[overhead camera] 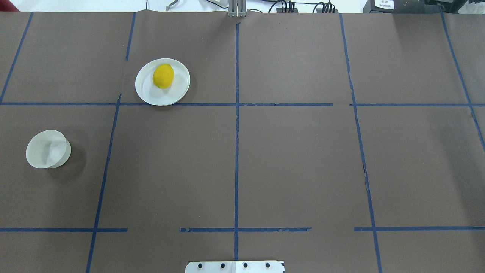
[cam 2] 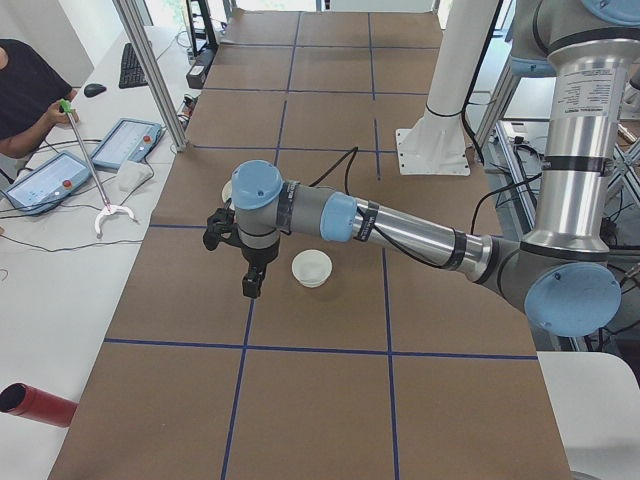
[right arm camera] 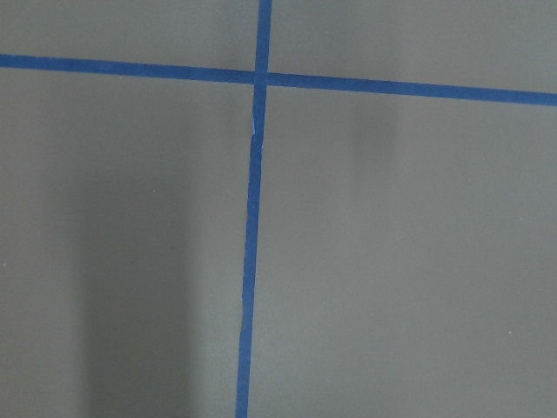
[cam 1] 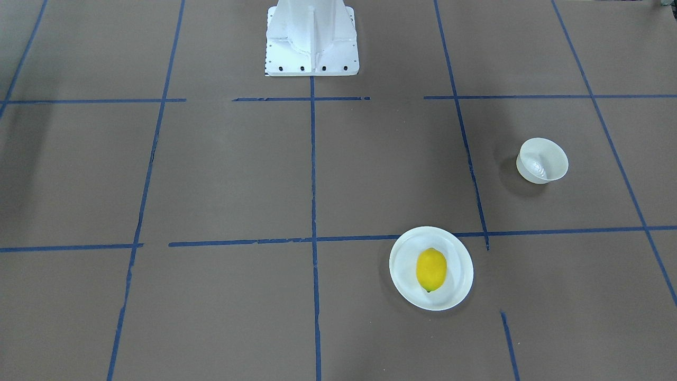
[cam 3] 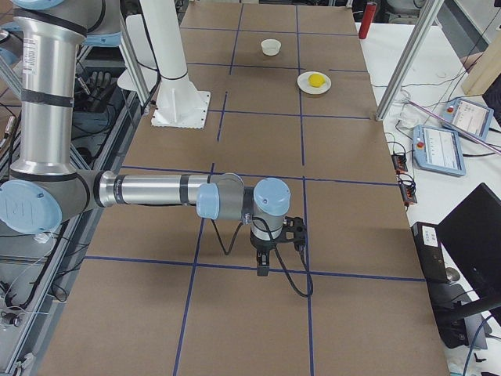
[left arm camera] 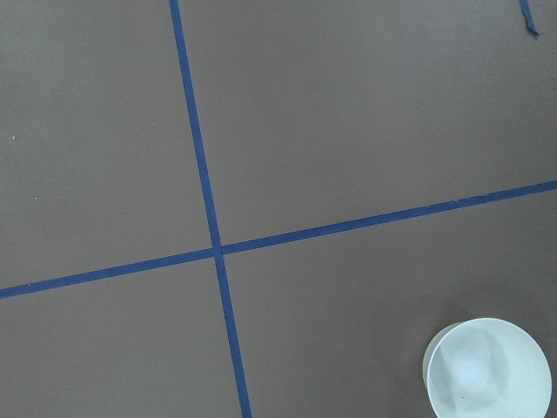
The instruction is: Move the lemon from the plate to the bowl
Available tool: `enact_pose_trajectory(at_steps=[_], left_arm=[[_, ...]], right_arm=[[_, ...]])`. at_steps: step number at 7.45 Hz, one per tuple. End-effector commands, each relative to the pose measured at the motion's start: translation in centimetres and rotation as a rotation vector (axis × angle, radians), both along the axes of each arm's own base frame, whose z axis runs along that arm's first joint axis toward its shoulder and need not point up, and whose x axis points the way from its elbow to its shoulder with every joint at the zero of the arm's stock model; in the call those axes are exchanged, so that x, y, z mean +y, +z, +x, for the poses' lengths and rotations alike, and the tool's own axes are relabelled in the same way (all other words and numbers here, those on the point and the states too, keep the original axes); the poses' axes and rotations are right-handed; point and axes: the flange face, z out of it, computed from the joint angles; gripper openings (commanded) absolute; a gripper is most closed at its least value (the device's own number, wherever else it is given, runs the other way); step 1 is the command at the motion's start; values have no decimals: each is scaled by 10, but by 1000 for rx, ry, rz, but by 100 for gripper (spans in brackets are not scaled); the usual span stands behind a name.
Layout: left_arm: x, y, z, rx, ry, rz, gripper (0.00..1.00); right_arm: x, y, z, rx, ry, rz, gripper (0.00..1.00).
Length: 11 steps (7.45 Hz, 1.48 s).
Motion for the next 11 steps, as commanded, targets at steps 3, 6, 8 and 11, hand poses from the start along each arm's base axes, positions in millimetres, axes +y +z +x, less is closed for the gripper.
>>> enact_pose_trajectory(at_steps=[3,6,8,11], left_arm=[[-2,-2,14,-58,18,-1,100],[10,4,15,-41,-69,-109,100],[11,-25,102,21,108,-21,100],[1,-165,267,95,121,-38,100]], right_arm=[[0,0,0,0,0,0,100],[0,0,0,0,0,0,100],[0,0,0,0,0,0,100],[0,0,0,0,0,0,100]])
